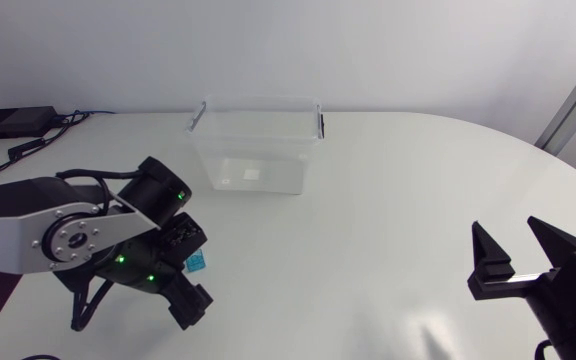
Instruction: Place the duplo bricks in the container
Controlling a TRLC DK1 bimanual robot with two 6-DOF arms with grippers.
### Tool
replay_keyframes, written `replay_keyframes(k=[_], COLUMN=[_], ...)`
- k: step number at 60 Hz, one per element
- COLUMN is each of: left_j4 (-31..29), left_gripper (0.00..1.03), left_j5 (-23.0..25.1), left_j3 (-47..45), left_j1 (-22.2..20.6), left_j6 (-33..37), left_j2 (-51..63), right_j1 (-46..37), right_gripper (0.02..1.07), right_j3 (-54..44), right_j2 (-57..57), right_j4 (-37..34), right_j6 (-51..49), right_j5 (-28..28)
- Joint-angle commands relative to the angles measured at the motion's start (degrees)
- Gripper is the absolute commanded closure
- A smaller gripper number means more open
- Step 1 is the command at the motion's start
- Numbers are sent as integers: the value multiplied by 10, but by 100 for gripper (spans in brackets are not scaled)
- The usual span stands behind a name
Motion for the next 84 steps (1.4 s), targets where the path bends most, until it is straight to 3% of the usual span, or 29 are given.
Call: replay_keyframes(k=[1, 15, 32, 52, 66, 84], left_j4=[7, 7, -14, -7, 30, 42], left_gripper=[4, 4, 4, 4, 7, 8], left_j5=[-1, 0, 12, 29, 30, 31], left_j3=[18, 33, 50, 115, 143, 146], left_j1=[24, 99, 116, 128, 143, 139], left_j6=[31, 139, 231, 246, 249, 249], left_j2=[8, 22, 62, 170, 242, 265], right_j1=[1, 2, 1, 1, 1, 1], right_gripper=[7, 7, 7, 7, 7, 7], right_j3=[-12, -12, -12, -12, -12, -12], right_j2=[-4, -4, -4, -4, -4, -4], right_j4=[5, 4, 5, 4, 5, 5], right_j6=[-8, -8, -8, -8, -8, -8], right_j5=[-5, -5, -5, -5, -5, -5])
